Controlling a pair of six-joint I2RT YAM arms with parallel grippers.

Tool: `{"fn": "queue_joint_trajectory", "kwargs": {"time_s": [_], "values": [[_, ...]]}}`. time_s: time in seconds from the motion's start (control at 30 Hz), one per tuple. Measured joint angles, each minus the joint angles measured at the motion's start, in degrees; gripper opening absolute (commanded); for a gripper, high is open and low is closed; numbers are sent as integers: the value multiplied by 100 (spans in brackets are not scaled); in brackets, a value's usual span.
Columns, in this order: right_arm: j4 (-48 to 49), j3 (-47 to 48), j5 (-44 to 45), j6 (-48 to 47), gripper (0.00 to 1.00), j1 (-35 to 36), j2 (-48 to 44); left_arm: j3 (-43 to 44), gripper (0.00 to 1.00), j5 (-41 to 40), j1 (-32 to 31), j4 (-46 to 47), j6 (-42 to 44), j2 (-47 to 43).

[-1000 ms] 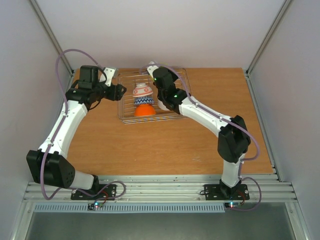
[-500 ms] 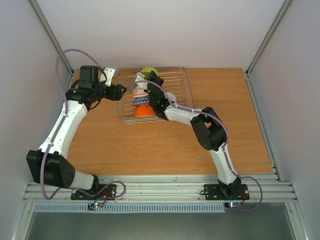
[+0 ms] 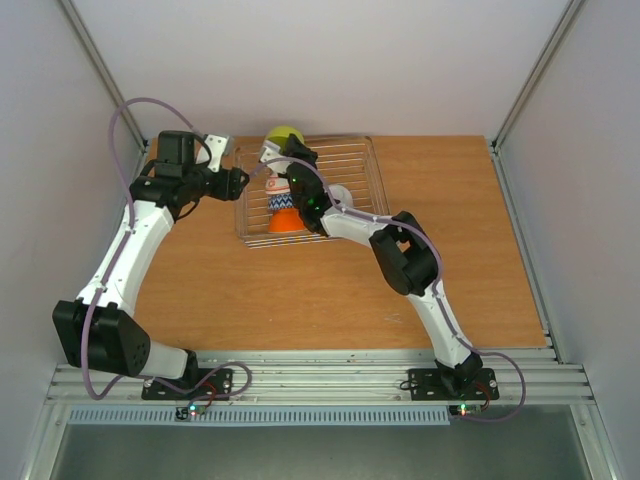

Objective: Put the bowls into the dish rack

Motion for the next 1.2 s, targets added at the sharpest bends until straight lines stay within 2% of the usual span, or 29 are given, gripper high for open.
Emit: {"fn": "queue_joint_trajectory", "kwargs": {"time_s": [0.27,0.5,0.97,1.2], "values": [[188,520,-111,-24,1,-120,514,0,70,-63,20,-4,0,0],[313,592,116,-361,1,-282,629,0,70,-35,11,-4,0,0],[1458,-831,535,-1519,1,-678,531,0,70,59,11,-2,0,0],[1928,-1097,632,-1871,2,-732,400,0,70,81,11,-2,0,0]]}}
